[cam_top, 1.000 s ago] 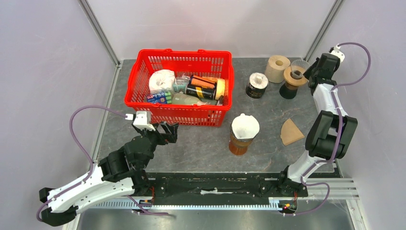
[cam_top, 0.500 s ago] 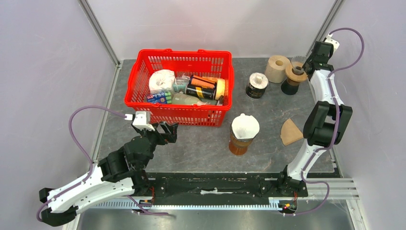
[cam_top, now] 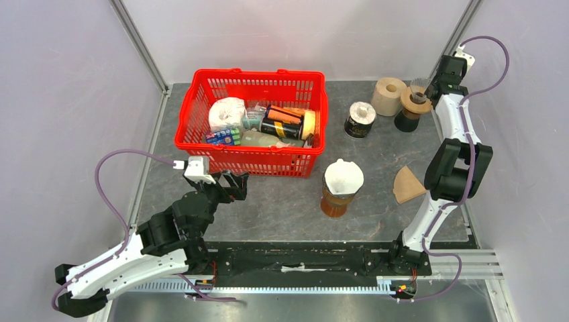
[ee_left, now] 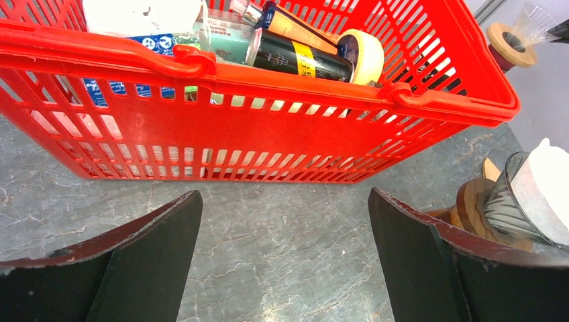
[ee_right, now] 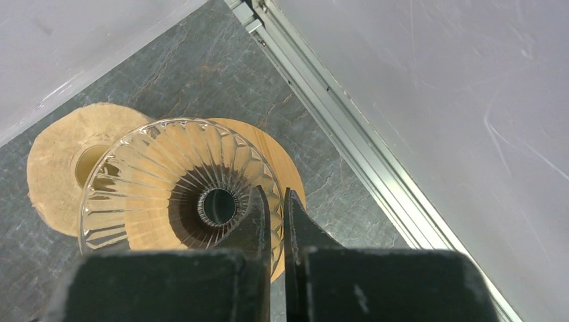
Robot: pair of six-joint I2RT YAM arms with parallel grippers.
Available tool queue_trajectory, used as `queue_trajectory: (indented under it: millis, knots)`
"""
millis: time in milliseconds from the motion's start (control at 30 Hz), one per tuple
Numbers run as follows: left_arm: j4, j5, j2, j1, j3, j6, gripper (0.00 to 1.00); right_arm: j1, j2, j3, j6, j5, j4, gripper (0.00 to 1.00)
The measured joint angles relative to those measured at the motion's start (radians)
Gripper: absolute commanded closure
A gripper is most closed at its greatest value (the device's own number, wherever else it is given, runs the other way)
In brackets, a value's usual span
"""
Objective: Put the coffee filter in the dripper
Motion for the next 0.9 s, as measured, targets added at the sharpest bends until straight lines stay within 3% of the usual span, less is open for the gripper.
queue_trajectory:
  millis: [467, 900]
  knots:
    - [0.000, -0.015, -0.008, 0.000, -0.006, 0.000, 0.00, 0.013, 0.047, 0.020, -0.038, 0.076, 0.058, 1.00]
    - [0.000, -0.021, -0.015, 0.000, -0.006, 0.000, 0.00, 0.011, 0.063, 0.077, -0.056, 0.024, -0.002, 1.00]
